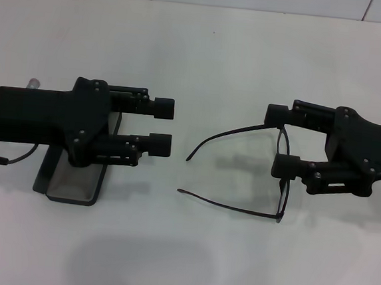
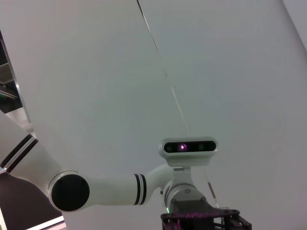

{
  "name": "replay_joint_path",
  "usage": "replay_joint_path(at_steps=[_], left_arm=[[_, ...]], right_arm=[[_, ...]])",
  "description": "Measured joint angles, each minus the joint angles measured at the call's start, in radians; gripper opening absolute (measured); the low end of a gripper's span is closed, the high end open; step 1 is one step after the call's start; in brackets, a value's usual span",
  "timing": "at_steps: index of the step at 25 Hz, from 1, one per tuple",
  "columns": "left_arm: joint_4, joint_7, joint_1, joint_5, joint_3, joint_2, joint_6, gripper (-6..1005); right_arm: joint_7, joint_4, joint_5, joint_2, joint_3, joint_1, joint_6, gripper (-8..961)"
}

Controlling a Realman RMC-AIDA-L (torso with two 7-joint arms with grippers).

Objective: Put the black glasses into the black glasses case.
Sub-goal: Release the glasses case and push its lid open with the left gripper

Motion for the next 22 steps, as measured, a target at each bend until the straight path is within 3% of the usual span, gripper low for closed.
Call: replay_joint_path(at_steps=[17,22], left_arm=[[0.000,0.001,0.001,0.004,-0.019,-0.006,-0.006,611],[0.045,-0.070,-0.003,0.001,-0.121,-0.031,-0.047,610]], right_arm=[[-0.002,-0.003,0.000,0.001,0.000,0.000,-0.001,870],[-0.041,-0.006,0.000,0.001,0.057,-0.023,0.015,870]])
